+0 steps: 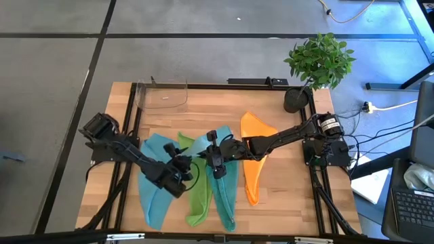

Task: Fold microfiber towels
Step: Fold the light blue microfiber cloth

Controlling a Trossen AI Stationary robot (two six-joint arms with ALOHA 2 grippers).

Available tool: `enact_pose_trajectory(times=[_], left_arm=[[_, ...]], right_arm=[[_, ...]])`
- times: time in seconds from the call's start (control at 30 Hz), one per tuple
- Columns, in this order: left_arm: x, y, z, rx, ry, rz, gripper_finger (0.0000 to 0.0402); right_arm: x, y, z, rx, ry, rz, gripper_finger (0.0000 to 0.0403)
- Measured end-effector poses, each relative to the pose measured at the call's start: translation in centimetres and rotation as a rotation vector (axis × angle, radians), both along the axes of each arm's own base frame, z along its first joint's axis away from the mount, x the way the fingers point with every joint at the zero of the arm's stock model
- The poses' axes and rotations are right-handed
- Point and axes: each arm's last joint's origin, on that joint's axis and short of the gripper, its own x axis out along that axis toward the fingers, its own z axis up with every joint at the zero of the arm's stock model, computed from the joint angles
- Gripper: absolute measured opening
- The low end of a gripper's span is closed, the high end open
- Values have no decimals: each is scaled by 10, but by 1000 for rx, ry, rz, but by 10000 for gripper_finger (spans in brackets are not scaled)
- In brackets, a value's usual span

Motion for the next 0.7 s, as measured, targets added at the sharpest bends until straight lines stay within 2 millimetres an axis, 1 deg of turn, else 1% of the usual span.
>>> enact_pose_trajectory(times=[0.2,0.3,0.47,0.57,0.7], left_arm=[[4,7,-1,-39,21,25,201],[4,10,-2,-46,37,34,198],[2,12,-2,-19,50,43,190],[3,12,1,16,23,51,173],[7,11,6,46,-12,56,129]], right_arm=[[0,-2,0,-35,-1,-21,6],[-2,-2,4,-43,-6,-21,6],[-9,-5,16,-70,1,-58,6],[-11,-9,20,-69,10,-67,6],[-12,-13,17,-43,47,-87,6]])
